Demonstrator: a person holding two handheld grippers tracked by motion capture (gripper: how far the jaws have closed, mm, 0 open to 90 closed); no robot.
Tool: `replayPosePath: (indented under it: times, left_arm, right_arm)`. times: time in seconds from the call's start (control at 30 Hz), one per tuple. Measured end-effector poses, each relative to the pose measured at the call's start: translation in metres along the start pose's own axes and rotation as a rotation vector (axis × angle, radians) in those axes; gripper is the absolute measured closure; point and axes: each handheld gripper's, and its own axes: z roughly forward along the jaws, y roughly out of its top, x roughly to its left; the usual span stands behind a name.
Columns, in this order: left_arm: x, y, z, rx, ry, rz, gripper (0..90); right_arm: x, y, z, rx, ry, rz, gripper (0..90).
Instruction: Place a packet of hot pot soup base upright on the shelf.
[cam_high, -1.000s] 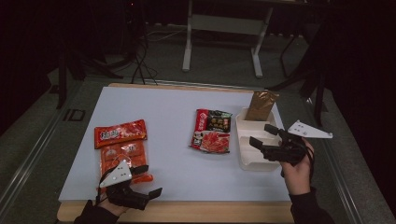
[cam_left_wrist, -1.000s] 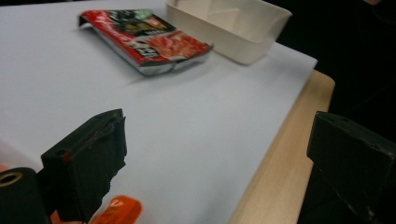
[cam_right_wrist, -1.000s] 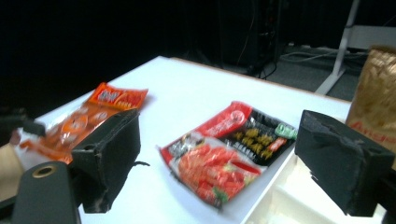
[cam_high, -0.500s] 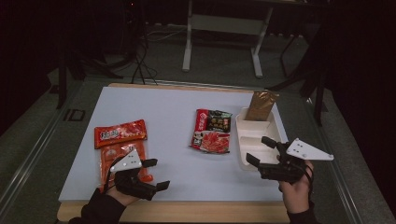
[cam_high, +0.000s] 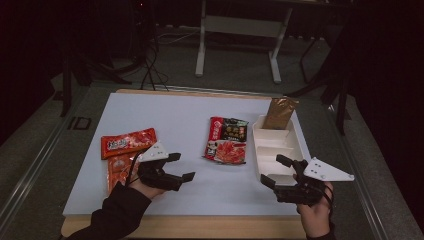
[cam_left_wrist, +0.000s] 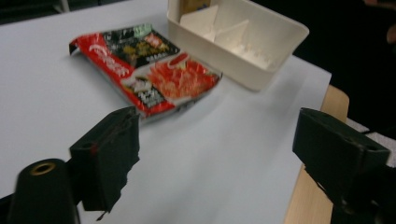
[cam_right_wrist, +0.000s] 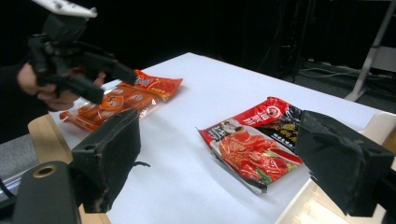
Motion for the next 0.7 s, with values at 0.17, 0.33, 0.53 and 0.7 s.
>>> replayPosePath:
  times: [0.17, 0.33, 0.53, 0.7]
  left_arm:
    - [0.008, 0.018, 0.015, 0.0, -0.001, -0.016, 19.6]
    - [0.018, 0.025, 0.033, 0.01, 0.035, -0.036, 21.3]
    - [0.028, 0.03, 0.059, 0.061, 0.067, -0.068, 21.3]
    - [0.036, 0.034, 0.075, 0.077, 0.07, -0.086, 23.9]
  right_arm:
    - [0.0, 0.0, -0.001, -0.009, 0.0, -0.01, 14.3]
    - [0.0, -0.001, -0.001, -0.014, -0.003, -0.017, 14.3]
    - [0.0, -0.001, -0.002, -0.007, -0.018, -0.026, 14.3]
    - [-0.002, -0.001, -0.003, -0.017, -0.02, -0.025, 14.3]
